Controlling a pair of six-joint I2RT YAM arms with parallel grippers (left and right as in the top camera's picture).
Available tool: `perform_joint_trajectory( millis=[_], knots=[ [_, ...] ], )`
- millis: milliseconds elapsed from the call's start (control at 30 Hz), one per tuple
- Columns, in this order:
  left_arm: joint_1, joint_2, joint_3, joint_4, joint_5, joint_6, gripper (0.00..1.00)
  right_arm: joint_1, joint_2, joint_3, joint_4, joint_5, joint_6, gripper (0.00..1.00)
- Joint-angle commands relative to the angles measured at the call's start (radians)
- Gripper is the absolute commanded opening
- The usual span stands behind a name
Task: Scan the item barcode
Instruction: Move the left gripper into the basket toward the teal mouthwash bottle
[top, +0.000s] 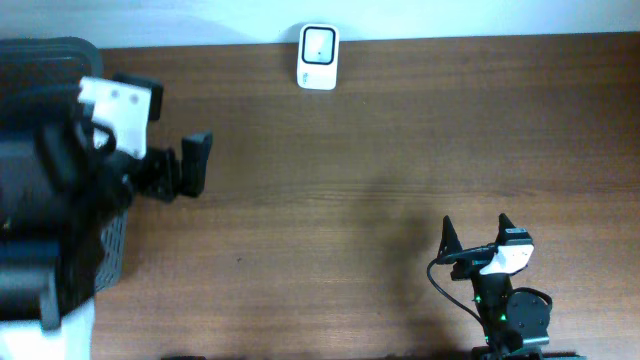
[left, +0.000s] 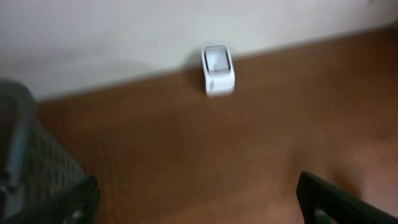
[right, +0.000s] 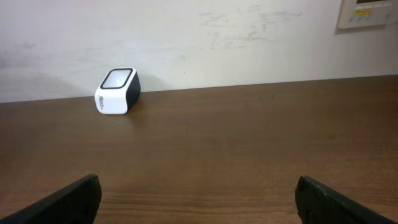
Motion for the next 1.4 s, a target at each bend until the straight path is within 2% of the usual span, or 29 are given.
perform_joint_trajectory(
  millis=[0, 167, 267, 333, 400, 533, 633, 800, 967, 1200, 1367],
  knots=[
    [0.002, 0.151, 0.127, -0.087, 0.014, 0.015, 0.99, -0.008, -0.005, -0.006, -0.007, 0.005, 0.007, 0.99],
    [0.002, 0.203, 0.134, -0.081, 0.012, 0.014, 0.99, -0.008, -0.005, -0.006, -0.006, 0.005, 0.007, 0.99],
    [0.002, 0.223, 0.134, -0.053, 0.012, -0.055, 0.99, -0.008, -0.005, -0.006, -0.006, 0.005, 0.008, 0.99],
    [0.004, 0.233, 0.134, -0.05, 0.01, -0.058, 0.99, -0.008, -0.005, -0.006, -0.006, 0.005, 0.008, 0.99],
    [0.023, 0.246, 0.147, -0.051, -0.035, -0.099, 0.99, -0.008, -0.005, -0.006, -0.006, 0.005, 0.008, 0.99],
    [0.109, 0.248, 0.17, -0.026, -0.162, -0.148, 0.99, -0.008, -0.005, -0.006, -0.007, 0.005, 0.008, 0.99],
    [0.188, 0.248, 0.172, 0.031, -0.165, -0.148, 0.99, -0.008, -0.005, -0.006, -0.006, 0.005, 0.007, 0.99],
    [0.236, 0.262, 0.172, 0.122, -0.174, -0.147, 0.99, -0.008, -0.005, -0.006, -0.006, 0.005, 0.008, 0.99],
    [0.28, 0.278, 0.172, 0.248, -0.334, -0.144, 0.99, -0.008, -0.005, -0.006, -0.007, 0.005, 0.008, 0.99],
    [0.404, 0.312, 0.172, 0.307, -0.379, -0.145, 0.99, -0.008, -0.005, -0.006, -0.006, 0.005, 0.008, 0.99],
    [0.49, 0.356, 0.172, 0.287, -0.378, -0.146, 0.99, -0.008, -0.005, -0.006, -0.007, 0.005, 0.008, 0.99]
  ],
)
